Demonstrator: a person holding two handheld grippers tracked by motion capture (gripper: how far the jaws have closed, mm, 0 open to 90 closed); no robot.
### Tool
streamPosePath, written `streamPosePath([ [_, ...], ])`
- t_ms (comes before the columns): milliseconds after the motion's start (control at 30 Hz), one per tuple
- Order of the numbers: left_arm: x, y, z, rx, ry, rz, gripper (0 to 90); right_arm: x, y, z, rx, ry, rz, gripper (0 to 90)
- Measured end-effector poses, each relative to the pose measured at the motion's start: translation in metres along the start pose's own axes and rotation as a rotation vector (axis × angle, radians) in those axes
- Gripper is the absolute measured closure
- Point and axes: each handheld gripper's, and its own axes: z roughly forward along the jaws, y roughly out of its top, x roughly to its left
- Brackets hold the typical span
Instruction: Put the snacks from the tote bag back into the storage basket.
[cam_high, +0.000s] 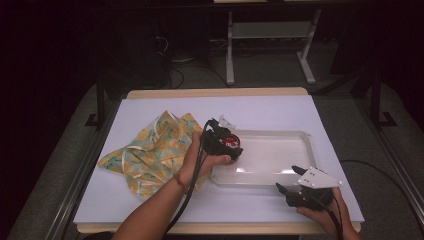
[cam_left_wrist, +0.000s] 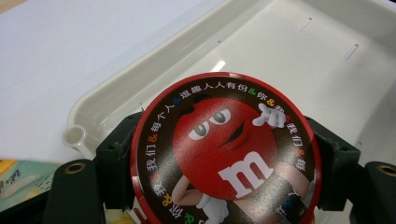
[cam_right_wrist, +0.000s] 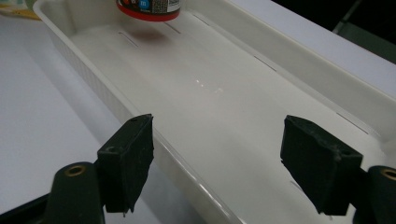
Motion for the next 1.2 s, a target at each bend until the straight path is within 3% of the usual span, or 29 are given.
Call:
streamPosePath([
  [1200, -0.010, 0.003, 0.021, 0.021, -0.020, 0.012, 25.3, 0.000, 0.000, -0.001, -0.002, 0.003, 0.000, 25.0],
])
